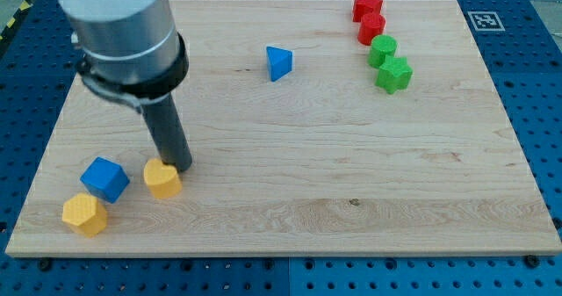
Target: Slide the yellow heart to the left
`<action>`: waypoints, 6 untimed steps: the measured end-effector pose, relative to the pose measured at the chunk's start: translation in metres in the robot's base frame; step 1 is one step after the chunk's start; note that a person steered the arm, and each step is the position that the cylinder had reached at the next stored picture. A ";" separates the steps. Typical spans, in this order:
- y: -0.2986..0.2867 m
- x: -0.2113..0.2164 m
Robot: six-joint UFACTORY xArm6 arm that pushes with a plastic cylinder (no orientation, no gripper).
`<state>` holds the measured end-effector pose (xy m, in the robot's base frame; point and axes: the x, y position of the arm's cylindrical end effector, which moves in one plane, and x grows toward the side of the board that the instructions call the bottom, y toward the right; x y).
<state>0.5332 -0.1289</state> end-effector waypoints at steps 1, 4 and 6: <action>0.002 0.015; 0.015 0.028; -0.034 0.037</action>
